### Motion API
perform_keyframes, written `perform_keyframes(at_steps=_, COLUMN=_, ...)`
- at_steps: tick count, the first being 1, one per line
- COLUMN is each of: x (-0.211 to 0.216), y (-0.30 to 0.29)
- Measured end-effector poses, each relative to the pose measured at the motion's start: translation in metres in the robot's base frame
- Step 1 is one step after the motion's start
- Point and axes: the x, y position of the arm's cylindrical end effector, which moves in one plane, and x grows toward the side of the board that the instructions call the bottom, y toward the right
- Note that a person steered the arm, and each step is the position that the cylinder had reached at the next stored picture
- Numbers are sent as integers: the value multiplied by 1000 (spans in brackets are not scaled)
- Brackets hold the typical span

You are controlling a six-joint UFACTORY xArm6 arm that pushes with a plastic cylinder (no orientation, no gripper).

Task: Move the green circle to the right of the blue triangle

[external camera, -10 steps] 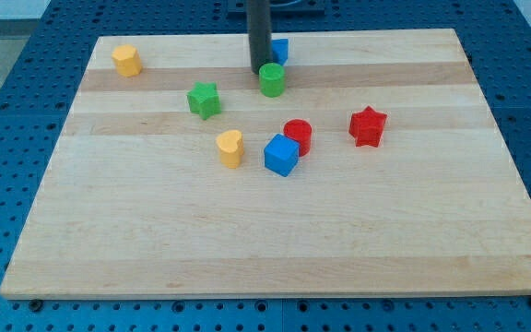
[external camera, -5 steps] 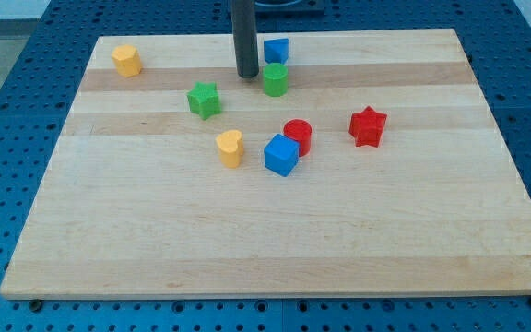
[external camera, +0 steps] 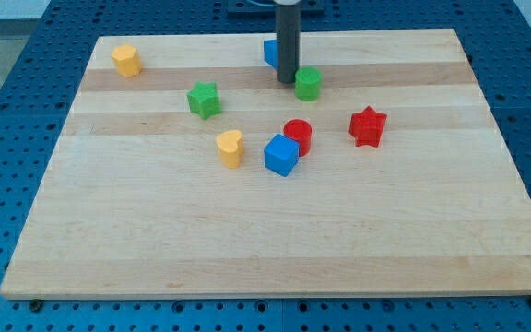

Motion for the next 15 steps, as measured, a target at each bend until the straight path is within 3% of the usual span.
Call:
perform_keyframes(at_steps=2, x=0, y=39)
perform_keyframes(at_steps=4, x=3, y=14)
perform_keyframes(at_steps=6, x=67, y=12)
perform_keyframes(at_steps=7, x=63, y=12)
perform_keyframes(at_steps=9, x=-9, y=49)
perform_keyframes(at_steps=10, x=-15, y=57)
perform_keyframes(at_steps=11, x=-4, y=50)
perform_keyframes(at_steps=13, x=65, y=19)
perform_keyframes(at_steps=14, x=77, y=19)
perform_keyframes(at_steps=15, x=62, y=42)
